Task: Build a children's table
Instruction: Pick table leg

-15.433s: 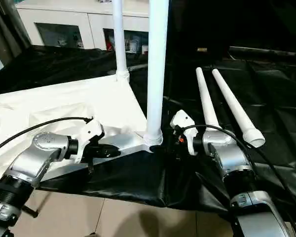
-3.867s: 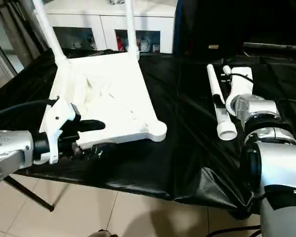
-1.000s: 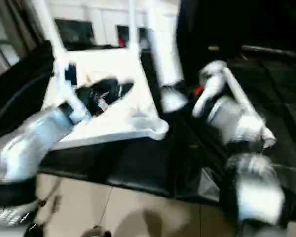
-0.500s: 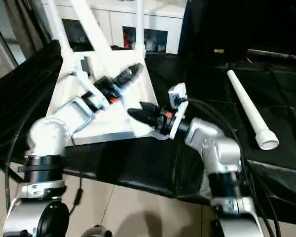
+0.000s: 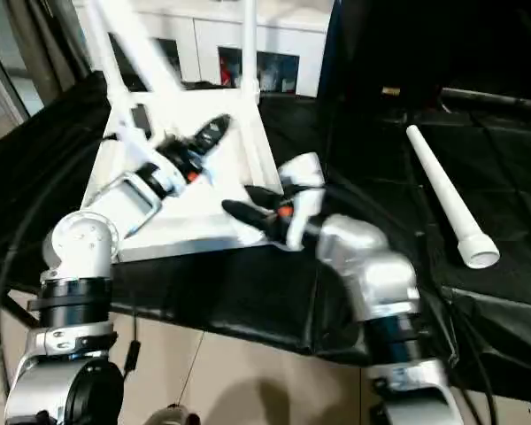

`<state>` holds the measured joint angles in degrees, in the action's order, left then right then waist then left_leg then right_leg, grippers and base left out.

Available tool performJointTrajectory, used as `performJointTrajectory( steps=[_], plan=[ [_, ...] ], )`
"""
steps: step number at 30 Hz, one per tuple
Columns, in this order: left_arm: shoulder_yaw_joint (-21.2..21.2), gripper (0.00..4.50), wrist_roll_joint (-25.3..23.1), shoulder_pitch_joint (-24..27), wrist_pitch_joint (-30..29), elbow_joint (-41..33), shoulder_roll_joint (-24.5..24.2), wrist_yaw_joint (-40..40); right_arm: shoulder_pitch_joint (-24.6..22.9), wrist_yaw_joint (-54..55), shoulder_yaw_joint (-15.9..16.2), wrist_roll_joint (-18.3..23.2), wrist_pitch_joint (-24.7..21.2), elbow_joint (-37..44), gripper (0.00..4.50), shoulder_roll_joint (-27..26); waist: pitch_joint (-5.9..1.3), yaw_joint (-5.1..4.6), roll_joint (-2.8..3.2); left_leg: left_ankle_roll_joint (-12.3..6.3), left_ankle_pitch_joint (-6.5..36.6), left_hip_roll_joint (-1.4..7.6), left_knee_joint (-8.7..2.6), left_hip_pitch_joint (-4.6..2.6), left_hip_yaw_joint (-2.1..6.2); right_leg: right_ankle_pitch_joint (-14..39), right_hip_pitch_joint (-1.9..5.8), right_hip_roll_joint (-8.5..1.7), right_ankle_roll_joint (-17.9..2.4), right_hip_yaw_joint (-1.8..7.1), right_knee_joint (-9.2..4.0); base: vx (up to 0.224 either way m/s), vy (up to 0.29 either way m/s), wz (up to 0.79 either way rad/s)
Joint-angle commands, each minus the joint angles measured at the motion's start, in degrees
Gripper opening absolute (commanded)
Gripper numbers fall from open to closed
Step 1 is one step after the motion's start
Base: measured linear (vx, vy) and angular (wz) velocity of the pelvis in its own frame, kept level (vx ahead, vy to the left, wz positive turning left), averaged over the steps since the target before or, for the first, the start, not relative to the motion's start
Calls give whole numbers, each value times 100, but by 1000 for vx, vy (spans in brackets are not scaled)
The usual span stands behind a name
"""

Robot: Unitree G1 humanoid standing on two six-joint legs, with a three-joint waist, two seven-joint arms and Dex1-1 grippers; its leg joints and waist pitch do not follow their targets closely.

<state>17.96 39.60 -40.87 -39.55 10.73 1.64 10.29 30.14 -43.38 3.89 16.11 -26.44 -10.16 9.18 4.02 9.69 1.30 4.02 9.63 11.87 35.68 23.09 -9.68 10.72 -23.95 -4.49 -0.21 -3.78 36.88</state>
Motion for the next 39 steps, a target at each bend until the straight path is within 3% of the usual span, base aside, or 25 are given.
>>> performJointTrajectory(
  steps=[1, 8, 9, 11, 13, 15, 17, 19, 20, 23, 27, 29, 33, 35, 36, 37, 39],
  plan=[
    [-21, 304, -5, -30, 34, -148, 50, -116, 72, 180, 62, -73, 108, 50, 187, -20, -499, -21, -30, 119, 975, 85, -437, -114, 39, 1107, 306, -326, -768, 233, -484, 0, 0, 0],
    [-103, 253, 81, -38, -67, -212, 103, -128, 53, 312, 200, -249, 299, 152, 187, -109, -502, -32, -30, 125, 982, 82, -439, -100, 42, 844, 327, -324, -865, 232, -461, 0, 0, 0],
    [-77, 247, 113, -37, -111, -217, 91, -139, 83, 350, 210, -284, 383, 112, 187, -130, -502, -36, 10, 142, 1015, 80, -437, -100, 44, 835, 321, -317, -868, 231, -469, 0, 0, 0],
    [-62, 235, 117, -29, -129, -226, 61, -132, 114, 393, 225, -303, 467, 88, 187, -156, -504, -33, 10, 141, 1032, 74, -439, -106, 48, 830, 328, -319, -878, 231, -463, 0, 0, 0],
    [-72, 227, 131, -21, -153, -249, 40, -107, 113, 389, 223, -255, 448, 104, 187, -172, -501, -40, 7, 138, 1079, 76, -443, -118, 47, 836, 325, -311, -886, 230, -468, 0, 0, 0],
    [-86, 207, 188, -26, -217, -303, -49, 26, 98, 209, 152, 49, 229, 197, 187, -237, -498, -46, 20, 140, 1158, 86, -454, -121, 55, 848, 324, -309, -908, 228, -464, 0, 0, 0],
    [-120, 197, 223, -29, -270, -342, -128, 183, 98, 136, 113, 146, 164, 230, 243, -244, -498, -41, 22, 136, 1147, 81, -454, -121, 57, 820, 332, -311, -922, 229, -457, 0, 0, 0],
    [-149, 192, 255, -31, -315, -375, -190, 305, 102, 70, 92, 207, 139, 249, 260, -243, -501, -43, 31, 127, 1148, 76, -449, -120, 53, 759, 333, -310, -955, 230, -455, 0, 0, 0],
    [-212, 192, 287, -30, -383, -418, -281, 484, 118, -37, 55, 310, 77, 266, 260, -222, -503, -29, 76, 143, 1150, 83, -449, -120, 63, 755, 325, -317, -972, 228, -441, 0, 0, 0],
    [-513, 189, 442, 18, -661, -599, -703, 1341, 218, -611, -112, 874, -537, 384, 298, 42, -502, -43, 48, 127, 1184, 75, -456, -133, 58, 721, 336, -299, -1019, 227, -440, 0, 0, 0],
    [-963, 188, 810, 162, -1169, -1064, -1267, 2457, 382, -1212, -169, 1327, -1262, 339, 302, 436, -504, -30, 47, 106, 1029, 93, -446, -138, 44, 544, 321, -294, -1152, 227, -395, 0, 0, 0],
    [-978, 188, 927, 170, -1265, -1148, -1314, 2579, 399, -1336, -107, 1344, -1356, 324, 302, 526, -493, -36, 20, 106, 1085, 82, -444, -131, 28, 612, 332, -293, -1199, 229, -402, 0, 0, 0],
    [-891, 188, 1395, 156, -1511, -1457, -1254, 2832, 367, -1689, 259, 1274, -1686, 285, 302, 782, -479, -24, -53, 143, 1057, 86, -446, -123, 18, 974, 337, -324, -1095, 239, -435, 0, 0, 0],
    [-874, 188, 1449, 131, -1496, -1431, -1260, 2903, 344, -1751, 358, 1354, -1830, 308, 302, 834, -479, -14, -32, 162, 1088, 84, -442, -126, 22, 1150, 327, -331, -1033, 245, -451, 0, 0, 0],
    [-867, 188, 1466, 123, -1453, -1412, -1268, 2952, 336, -1736, 421, 1336, -1875, 267, 302, 836, -471, -4, -55, 161, 1111, 83, -450, -131, 23, 1299, 328, -338, -982, 243, -471, 0, 0, 0],
    [-869, 188, 1468, 123, -1448, -1410, -1272, 2960, 337, -1734, 427, 1334, -1881, 262, 275, 837, -470, 0, -43, 180, 1117, 86, -453, -124, 27, 1390, 318, -342, -934, 246, -477, 0, 0, 0],
    [-859, 188, 1486, 120, -1429, -1405, -1282, 2971, 352, -1688, 421, 1344, -1957, 217, 269, 819, -473, 1, -46, 201, 1116, 89, -461, -125, 33, 1426, 314, -335, -877, 245, -476, 0, 0, 0]
  ],
)
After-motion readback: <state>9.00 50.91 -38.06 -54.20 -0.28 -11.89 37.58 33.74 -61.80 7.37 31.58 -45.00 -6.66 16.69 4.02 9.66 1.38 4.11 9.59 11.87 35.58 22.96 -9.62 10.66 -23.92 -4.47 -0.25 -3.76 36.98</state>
